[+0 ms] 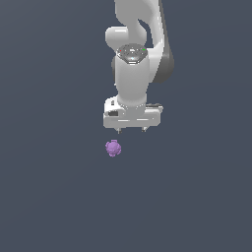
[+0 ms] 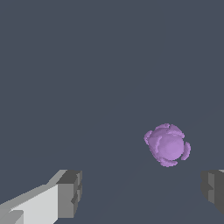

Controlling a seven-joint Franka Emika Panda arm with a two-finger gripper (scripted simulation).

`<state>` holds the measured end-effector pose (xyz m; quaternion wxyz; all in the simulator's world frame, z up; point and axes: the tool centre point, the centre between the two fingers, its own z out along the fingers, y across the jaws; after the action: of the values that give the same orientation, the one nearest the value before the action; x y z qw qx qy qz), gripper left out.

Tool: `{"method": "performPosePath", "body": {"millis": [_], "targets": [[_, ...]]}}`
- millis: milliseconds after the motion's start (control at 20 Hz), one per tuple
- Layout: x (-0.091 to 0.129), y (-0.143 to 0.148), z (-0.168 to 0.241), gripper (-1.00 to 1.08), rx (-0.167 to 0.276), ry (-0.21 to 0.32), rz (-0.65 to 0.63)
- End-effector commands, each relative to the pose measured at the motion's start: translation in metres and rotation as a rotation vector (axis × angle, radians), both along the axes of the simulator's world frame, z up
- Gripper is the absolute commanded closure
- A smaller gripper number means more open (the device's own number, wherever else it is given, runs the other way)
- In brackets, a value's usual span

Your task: Pick up the object and move it to a goal position.

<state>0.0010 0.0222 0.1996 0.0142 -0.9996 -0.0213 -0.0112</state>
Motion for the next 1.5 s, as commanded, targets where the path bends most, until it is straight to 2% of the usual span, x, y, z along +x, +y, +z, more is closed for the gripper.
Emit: {"method": "performPosePath", "body": {"millis": [0,400,1050,1450], "targets": [[0.000,-0.003,-0.003,-0.92,-0.002,0.001,0.013],[0.000,-0.019,-0.023,-0.92,-0.011,0.002,0.105],[-0.005,-0.063,-0.079,-0.92,-0.029,0.009,0.369],[-0.009,-0.080,-0.102,-0.92,-0.033,0.013,0.479]]}}
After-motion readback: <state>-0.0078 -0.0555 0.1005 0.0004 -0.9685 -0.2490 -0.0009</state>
